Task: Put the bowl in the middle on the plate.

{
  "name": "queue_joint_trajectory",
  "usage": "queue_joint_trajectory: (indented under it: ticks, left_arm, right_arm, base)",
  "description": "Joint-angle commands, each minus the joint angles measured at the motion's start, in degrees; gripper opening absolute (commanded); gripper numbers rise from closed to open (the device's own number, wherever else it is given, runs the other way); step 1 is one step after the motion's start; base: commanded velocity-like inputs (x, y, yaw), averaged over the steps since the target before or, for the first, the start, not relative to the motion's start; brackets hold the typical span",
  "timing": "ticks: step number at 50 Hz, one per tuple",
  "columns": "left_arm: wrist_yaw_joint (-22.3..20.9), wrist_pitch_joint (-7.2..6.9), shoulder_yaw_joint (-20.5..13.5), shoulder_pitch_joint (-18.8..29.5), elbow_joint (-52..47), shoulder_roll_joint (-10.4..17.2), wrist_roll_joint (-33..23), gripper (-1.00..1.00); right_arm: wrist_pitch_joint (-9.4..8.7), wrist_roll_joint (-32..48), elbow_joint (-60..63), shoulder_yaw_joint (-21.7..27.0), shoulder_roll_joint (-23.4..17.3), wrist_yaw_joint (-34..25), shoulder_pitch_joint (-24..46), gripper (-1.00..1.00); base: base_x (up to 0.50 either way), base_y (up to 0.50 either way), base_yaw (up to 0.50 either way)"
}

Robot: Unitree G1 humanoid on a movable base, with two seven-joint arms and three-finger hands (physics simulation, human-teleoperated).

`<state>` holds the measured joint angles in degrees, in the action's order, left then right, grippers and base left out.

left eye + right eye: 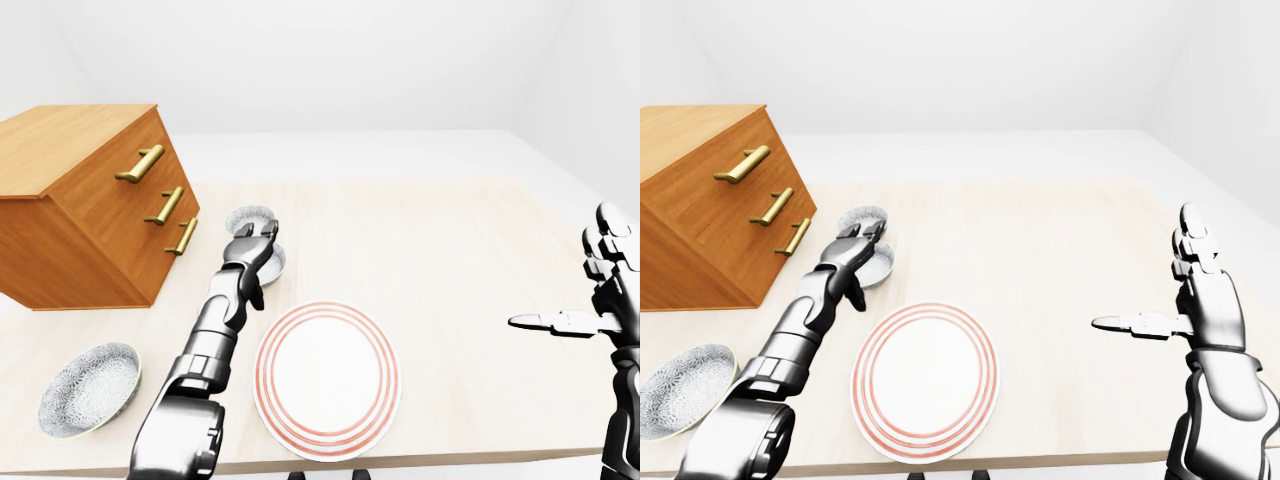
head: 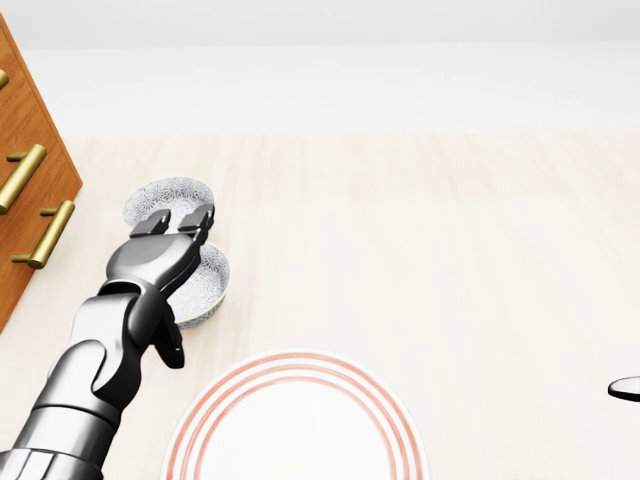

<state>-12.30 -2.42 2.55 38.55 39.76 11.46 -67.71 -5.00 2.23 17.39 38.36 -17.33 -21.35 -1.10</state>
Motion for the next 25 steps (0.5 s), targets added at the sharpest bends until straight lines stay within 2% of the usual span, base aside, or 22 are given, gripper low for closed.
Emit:
queue_joint_trajectory:
  ticks: [1, 14, 25]
  left_arm:
    - [1.04, 0.10, 0.35, 0.29, 1.67, -0.34, -0.01, 1.00]
    - [2.76, 0.81, 0.77, 1.17, 5.57, -0.54, 0.27, 1.00]
    - [2.76, 0.38, 1.24, 1.68, 6.22, -0.54, -0.58, 1.00]
  right_arm:
    - [0.00, 0.02, -0.67, -0.09, -0.11, 0.12, 0.13, 1.00]
    - [0.00, -0.04, 0.56, 0.01, -0.06, -0.02, -0.03, 1.00]
    - [0.00, -0.10, -0.80, -0.09, -0.15, 0.14, 0.04, 1.00]
  base:
    - [0.00, 0.00, 0.00]
    - [0.00, 0.00, 0.00]
    - [0.00, 0.00, 0.00]
